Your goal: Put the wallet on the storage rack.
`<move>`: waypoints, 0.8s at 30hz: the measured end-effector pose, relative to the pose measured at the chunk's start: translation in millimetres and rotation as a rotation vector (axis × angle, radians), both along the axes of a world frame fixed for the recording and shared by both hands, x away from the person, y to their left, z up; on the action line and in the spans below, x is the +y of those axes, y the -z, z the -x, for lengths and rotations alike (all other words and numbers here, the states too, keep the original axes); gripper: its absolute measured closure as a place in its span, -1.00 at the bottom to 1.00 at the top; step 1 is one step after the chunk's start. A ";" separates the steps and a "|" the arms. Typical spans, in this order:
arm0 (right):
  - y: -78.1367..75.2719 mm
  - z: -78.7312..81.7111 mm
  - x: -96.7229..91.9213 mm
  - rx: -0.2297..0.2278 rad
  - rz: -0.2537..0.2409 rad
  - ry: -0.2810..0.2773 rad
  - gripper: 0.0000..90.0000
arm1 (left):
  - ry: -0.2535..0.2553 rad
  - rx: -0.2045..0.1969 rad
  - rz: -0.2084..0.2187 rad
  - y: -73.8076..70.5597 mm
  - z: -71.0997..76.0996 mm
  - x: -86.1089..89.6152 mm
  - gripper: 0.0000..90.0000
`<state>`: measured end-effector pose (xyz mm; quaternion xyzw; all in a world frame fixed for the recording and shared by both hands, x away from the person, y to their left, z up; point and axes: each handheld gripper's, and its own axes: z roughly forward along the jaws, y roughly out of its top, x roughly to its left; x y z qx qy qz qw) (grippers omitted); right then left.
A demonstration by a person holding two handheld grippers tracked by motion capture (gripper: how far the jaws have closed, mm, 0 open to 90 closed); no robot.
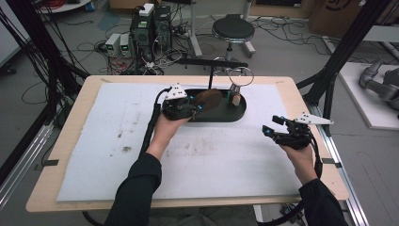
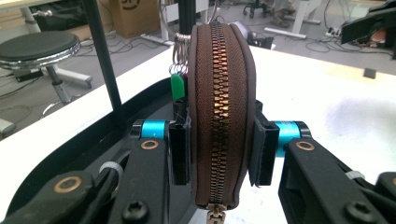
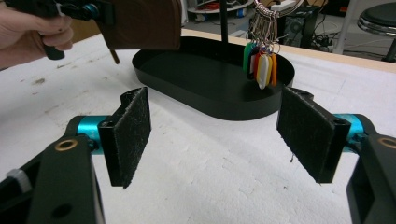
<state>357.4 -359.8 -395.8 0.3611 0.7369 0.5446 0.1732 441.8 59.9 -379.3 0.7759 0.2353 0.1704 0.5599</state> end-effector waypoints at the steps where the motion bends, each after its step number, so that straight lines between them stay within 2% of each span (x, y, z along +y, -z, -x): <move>1: 0.1 -0.1 0.0 0.001 0.000 -0.001 -0.40 | -0.005 0.003 -0.001 2.3 -1.6 -0.8 0.48; 8: 0.7 -0.8 0.7 0.006 0.003 -0.002 -0.40 | -0.027 0.020 0.013 16.7 -12.6 -4.7 0.48; 13: 0.9 -0.9 1.3 0.011 0.003 -0.005 -0.40 | -0.036 0.032 0.008 24.4 -19.6 -8.7 0.48; 16: 1.1 -1.2 1.7 0.008 0.006 -0.006 -0.40 | -0.044 0.025 -0.001 27.9 -23.5 -10.7 0.48; 19: 1.2 -1.1 2.3 0.012 0.007 -0.008 -0.40 | -0.052 0.044 0.001 31.8 -28.0 -12.5 0.48; 24: 1.2 -1.2 2.4 0.010 0.006 -0.009 -0.40 | -0.079 0.044 0.026 37.4 -33.2 -12.3 0.48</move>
